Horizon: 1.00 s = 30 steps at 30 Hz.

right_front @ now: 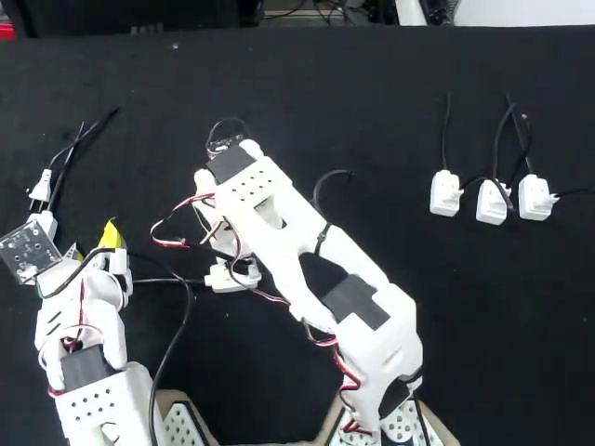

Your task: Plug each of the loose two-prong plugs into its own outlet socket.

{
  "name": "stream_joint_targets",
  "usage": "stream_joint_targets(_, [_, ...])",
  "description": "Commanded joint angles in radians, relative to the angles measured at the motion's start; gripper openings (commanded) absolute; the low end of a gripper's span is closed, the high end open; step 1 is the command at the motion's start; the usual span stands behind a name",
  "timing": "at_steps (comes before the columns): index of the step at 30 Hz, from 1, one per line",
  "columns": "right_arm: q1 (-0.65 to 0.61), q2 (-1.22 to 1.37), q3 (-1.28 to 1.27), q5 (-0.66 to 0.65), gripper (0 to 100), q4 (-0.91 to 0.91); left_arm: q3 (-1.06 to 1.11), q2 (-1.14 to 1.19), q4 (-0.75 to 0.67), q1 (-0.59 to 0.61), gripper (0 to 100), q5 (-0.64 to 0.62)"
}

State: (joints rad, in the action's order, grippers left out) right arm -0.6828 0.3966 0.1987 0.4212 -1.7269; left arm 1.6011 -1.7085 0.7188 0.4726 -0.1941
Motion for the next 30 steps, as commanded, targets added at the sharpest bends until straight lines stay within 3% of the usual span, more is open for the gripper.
stream_joint_targets(1, [-0.008, -0.061, 0.013, -0.02, 1.1, -0.04, -0.01, -0.006, -0.02, 0.012, 21, 0.003])
stream_joint_targets(18, [-0.009, 0.038, 0.16, -0.018, 1.1, -0.04, -0.01, -0.006, -0.02, 0.008, 21, 0.003])
stream_joint_targets(30, [-0.009, 0.044, 0.022, -0.021, 1.1, -0.04, -0.01, -0.006, -0.029, 0.008, 21, 0.003])
